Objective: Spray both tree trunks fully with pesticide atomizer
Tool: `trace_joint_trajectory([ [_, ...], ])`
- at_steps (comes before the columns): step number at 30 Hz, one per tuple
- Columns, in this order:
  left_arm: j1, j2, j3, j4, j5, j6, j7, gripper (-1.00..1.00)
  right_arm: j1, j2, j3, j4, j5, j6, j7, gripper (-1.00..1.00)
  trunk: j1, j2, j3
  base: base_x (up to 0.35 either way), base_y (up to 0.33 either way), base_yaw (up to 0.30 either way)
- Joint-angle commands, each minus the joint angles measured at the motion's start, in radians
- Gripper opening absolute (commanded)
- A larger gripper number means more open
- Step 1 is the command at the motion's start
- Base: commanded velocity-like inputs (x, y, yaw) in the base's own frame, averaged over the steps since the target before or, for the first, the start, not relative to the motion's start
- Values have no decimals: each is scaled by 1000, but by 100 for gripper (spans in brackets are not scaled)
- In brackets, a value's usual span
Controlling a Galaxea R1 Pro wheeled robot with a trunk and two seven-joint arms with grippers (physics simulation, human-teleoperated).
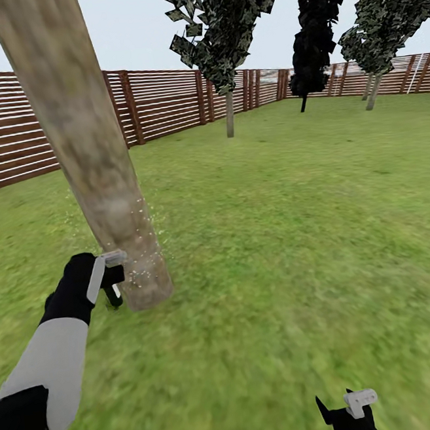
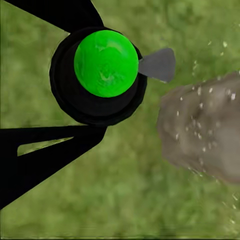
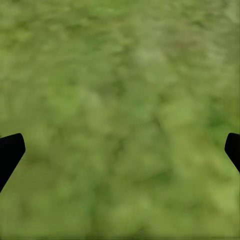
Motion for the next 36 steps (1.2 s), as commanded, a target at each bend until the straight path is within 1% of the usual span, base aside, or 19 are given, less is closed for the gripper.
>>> trace_joint_trajectory([
  [1, -15, -7, -1, -3, -6, 1, 0, -100, 0, 0, 0, 1, 0, 0, 0, 100, 0, 0, 0, -1, 1, 0],
  [3, -28, -13, -3, -5, -5, 1, 0, -100, 0, 0, 0, 1, 0, 0, 0, 100, 0, 0, 0, 154, 0, 0],
  [5, -30, -13, -5, -5, -6, 2, 0, -100, 0, 0, 0, 0, 0, 0, -1, 100, 0, 0, 0, 310, 0, 0],
  [9, -22, 10, -9, -4, -11, 5, 0, -100, 0, 0, 0, 1, 0, 0, 0, 100, 0, 0, 0, 145, 0, 0],
  [10, -17, 10, -11, -4, -16, 5, 0, -100, 0, 0, 0, 0, 0, 0, -1, 100, 0, 0, 0, 12, 0, 0],
  [12, -14, 2, -10, 2, -20, 5, 0, -100, 0, 0, 0, 0, 0, 0, -1, 100, 0, 0, 0, 5, 0, 0],
  [13, -13, -12, -13, 6, -21, 5, 0, -100, 0, 0, 0, 0, 0, 0, -1, 100, 0, 0, 0, 1, 0, 0],
  [14, -14, -36, -34, 7, -20, 6, 0, -100, 0, 0, 0, 0, 0, 0, -1, 100, 0, 0, 0, 0, 0, 0],
  [16, -15, -51, -45, 7, -20, 6, -1, -100, 0, 0, 0, 0, 0, 0, -1, 100, 0, 0, 0, 0, 0, 0],
  [17, -15, -55, -46, 7, -19, 7, -1, -100, 0, 0, 0, 0, 0, 0, -1, 100, 0, 0, 0, 0, 0, 0],
  [21, -15, -58, -47, 1, -17, 7, -1, -100, 0, 0, 0, 0, 0, 0, -1, 100, 0, 0, 0, 0, 0, 0],
  [24, -15, -68, -47, -2, -19, 7, -1, -100, 0, 0, 0, 0, 0, 0, -1, 100, 0, 0, 0, 0, 0, 0],
  [28, -13, -66, -52, -5, -24, 7, -1, -100, 0, 0, 0, 0, 0, 0, -1, 100, 0, 0, 0, 182, 0, 0],
  [33, -31, -69, -49, -7, -22, 10, 0, -100, 0, 0, 0, 0, 0, 0, -1, 100, 0, 0, 0, 21, 0, 0],
  [36, -30, -64, -49, -8, -23, 12, 0, -100, 0, 0, 0, 0, 0, 0, -1, 100, 0, 0, 0, -26, 0, 0],
])
